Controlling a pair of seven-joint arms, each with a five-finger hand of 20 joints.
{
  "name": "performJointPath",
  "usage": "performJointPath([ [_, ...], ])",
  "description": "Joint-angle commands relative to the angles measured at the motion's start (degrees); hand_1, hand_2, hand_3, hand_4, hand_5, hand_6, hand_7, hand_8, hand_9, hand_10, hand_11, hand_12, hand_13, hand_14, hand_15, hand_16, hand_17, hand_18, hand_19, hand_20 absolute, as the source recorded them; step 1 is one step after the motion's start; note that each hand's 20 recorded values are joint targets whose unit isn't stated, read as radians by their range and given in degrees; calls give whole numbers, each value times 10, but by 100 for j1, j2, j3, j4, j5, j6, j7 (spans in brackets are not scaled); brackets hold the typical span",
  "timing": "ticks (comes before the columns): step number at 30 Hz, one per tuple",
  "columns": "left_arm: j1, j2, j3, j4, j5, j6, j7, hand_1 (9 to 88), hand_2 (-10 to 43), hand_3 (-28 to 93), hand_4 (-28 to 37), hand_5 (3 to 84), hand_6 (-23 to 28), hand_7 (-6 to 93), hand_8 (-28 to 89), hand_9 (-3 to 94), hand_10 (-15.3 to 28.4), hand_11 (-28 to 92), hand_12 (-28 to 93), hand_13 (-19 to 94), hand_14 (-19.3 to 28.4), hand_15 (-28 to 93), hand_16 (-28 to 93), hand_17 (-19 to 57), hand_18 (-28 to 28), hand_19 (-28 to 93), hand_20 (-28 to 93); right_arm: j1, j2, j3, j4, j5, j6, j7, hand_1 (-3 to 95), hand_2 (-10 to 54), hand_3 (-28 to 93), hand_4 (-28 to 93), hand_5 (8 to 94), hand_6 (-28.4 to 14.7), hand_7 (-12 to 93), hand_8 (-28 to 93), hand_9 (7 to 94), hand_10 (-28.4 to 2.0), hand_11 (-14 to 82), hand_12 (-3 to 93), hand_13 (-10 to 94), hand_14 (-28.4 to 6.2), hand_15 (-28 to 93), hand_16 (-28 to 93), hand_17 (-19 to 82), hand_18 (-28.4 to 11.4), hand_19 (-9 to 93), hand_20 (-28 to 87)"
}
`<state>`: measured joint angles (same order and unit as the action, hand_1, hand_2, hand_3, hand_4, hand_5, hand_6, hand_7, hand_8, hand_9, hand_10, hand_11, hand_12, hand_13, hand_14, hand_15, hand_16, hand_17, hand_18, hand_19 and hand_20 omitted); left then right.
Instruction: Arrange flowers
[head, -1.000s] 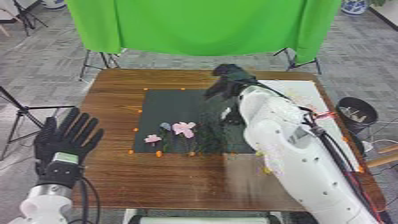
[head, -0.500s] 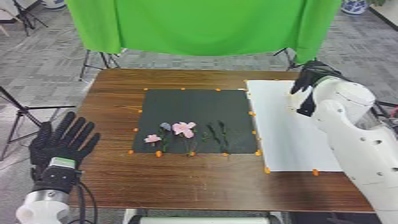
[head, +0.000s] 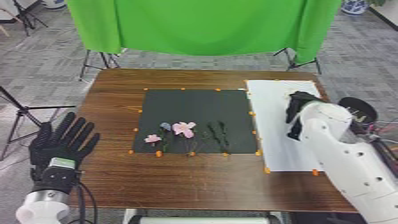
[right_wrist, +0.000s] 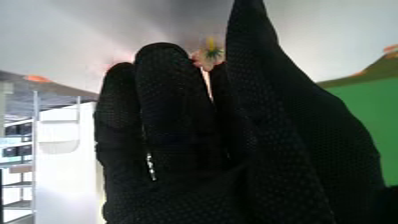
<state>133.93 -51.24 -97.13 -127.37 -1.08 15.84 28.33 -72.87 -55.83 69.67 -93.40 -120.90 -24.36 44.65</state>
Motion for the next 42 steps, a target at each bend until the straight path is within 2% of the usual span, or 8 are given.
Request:
performJointPath([
  [1, 46, -76, 5, -31, 8, -66, -28, 266, 123, 707, -283, 386, 88, 137, -92, 317, 157, 188, 114, 212, 160, 348, -64, -96, 152, 371, 76, -115, -57, -121, 234, -50, 284, 29, 573, -95, 696, -283, 610, -10, 181, -105, 619, -104, 123, 141, 664, -95, 640, 269, 322, -223, 800, 343],
  [6, 54, -88, 1, -32, 0, -45, -19, 266, 124, 707, -283, 386, 88, 137, -92, 318, 158, 188, 113, 212, 160, 348, -64, -96, 152, 371, 76, -243, -33, -143, 206, -150, 396, 11, 617, -91, 632, -283, 733, 10, 249, 6, 789, -84, 60, 301, 721, -82, 595, 272, 338, -218, 802, 361],
  [8, 89, -84, -2, -41, -14, -67, 7, 266, 124, 707, -283, 386, 89, 137, -92, 318, 157, 189, 113, 212, 160, 348, -63, -96, 153, 371, 76, -281, -6, -141, 143, -98, 453, 21, 624, -87, 630, -283, 749, 15, 269, 20, 820, -80, 59, 330, 728, -80, 593, 273, 342, -217, 803, 364],
  [22, 94, -98, -23, -25, -32, -89, 11, 265, 125, 708, -283, 386, 90, 137, -91, 318, 158, 186, 113, 212, 161, 348, -64, -96, 153, 372, 77, -431, 87, -397, -1424, -358, 827, -761, 611, -91, 662, -283, 754, 11, 289, 17, 834, -81, 57, 348, 736, -78, 587, 283, 349, -219, 807, 365],
  [36, -57, -77, 84, 20, 59, -25, -115, 265, 125, 707, -283, 385, 89, 137, -92, 318, 157, 186, 114, 211, 161, 348, -64, -96, 152, 371, 77, 86, -721, -1547, -1419, -404, 590, -1300, 607, -95, 671, -283, 749, 8, 289, 17, 824, -82, 55, 345, 733, -76, 581, 301, 348, -221, 808, 364],
  [39, -59, -78, 92, 24, 42, -93, -148, 265, 126, 707, -283, 385, 90, 138, -92, 318, 157, 187, 114, 212, 161, 347, -64, -96, 152, 371, 76, 117, -869, -1704, -1398, -415, 540, -1351, 605, -95, 671, -283, 746, 8, 289, 15, 823, -81, 55, 345, 733, -76, 582, 301, 347, -221, 808, 364],
  [40, -71, -51, 105, 24, 54, -41, -132, 265, 126, 707, -283, 386, 90, 137, -92, 318, 157, 187, 114, 212, 161, 347, -64, -96, 152, 371, 76, 114, -909, -1744, -1399, -442, 492, -1372, 605, -95, 671, -283, 745, 8, 289, 15, 823, -82, 55, 345, 734, -76, 582, 300, 348, -223, 808, 364],
  [42, -48, -40, 84, 14, 37, -70, -131, 265, 126, 707, -283, 386, 90, 137, -92, 318, 157, 187, 114, 212, 161, 347, -64, -96, 152, 371, 77, 132, -969, -1844, -1380, -464, 436, -1404, 605, -95, 672, -283, 744, 7, 288, 14, 823, -82, 55, 344, 734, -77, 582, 300, 348, -223, 809, 364],
])
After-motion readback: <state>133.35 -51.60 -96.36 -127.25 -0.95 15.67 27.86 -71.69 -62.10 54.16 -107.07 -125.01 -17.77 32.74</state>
